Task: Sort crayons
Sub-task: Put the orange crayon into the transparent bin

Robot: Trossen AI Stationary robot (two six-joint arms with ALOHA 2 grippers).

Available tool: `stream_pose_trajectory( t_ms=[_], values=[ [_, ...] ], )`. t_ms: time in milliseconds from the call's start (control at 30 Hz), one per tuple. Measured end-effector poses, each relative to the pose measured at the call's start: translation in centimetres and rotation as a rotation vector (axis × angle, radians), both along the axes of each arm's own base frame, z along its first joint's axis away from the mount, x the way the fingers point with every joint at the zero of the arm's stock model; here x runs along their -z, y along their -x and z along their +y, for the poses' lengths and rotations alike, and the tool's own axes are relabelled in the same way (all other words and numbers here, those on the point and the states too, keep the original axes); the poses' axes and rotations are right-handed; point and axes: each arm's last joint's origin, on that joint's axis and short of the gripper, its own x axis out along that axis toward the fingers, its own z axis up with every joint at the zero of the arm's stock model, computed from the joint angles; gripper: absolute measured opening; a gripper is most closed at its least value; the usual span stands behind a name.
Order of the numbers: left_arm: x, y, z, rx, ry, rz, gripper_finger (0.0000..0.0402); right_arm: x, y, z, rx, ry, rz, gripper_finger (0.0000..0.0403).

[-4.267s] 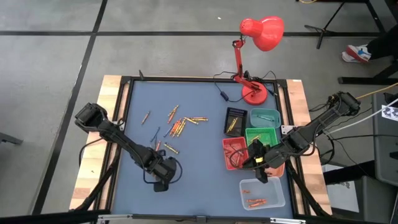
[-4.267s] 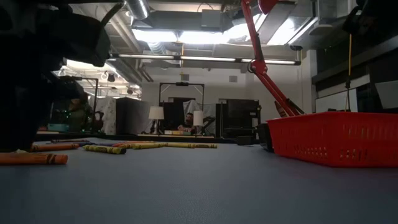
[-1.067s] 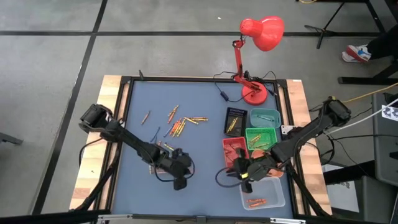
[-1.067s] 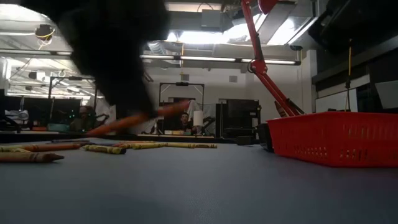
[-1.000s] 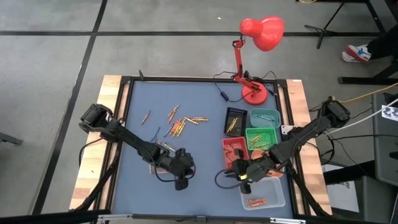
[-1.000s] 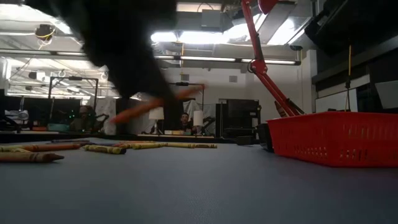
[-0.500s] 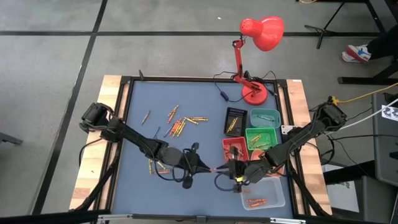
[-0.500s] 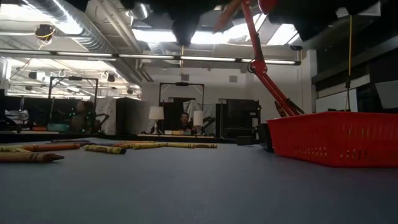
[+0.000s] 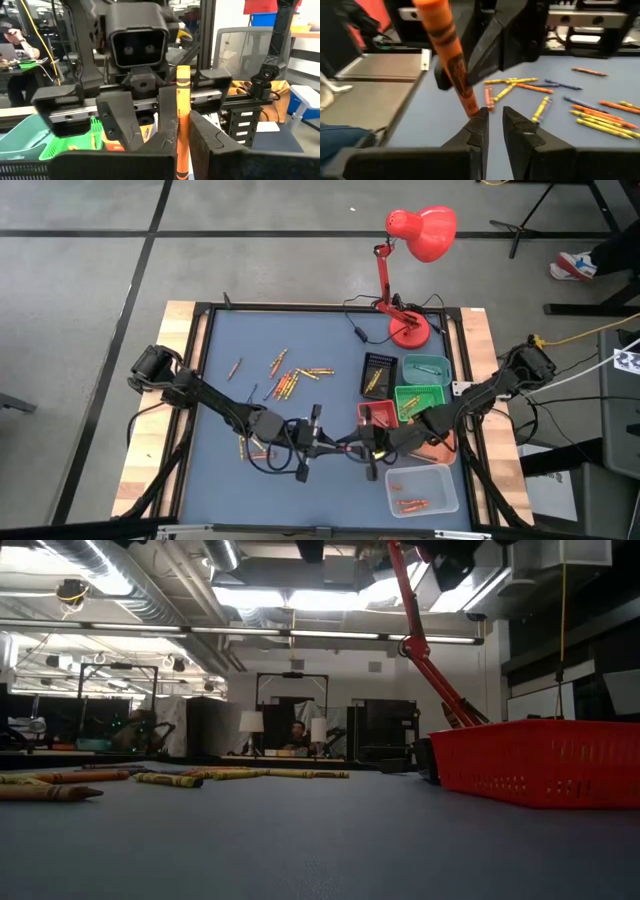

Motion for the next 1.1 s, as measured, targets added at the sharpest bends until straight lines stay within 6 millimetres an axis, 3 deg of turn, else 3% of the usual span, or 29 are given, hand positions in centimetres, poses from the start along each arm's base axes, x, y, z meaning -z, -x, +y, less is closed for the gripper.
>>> stream_pose_trajectory(
  t_ms=[667, 1100],
  values=[
    [0.0, 0.0, 0.0, 0.004, -0.002, 0.0, 0.0008, 1.3, 0.3, -0.3, -0.102, 0.053, 0.142, 0.0056],
    [0.0, 0.0, 0.0, 0.011, -0.003, 0.002, 0.0008, 0.7, 0.1, -0.2, -0.118, 0.016, 0.078, 0.0056]
  ],
)
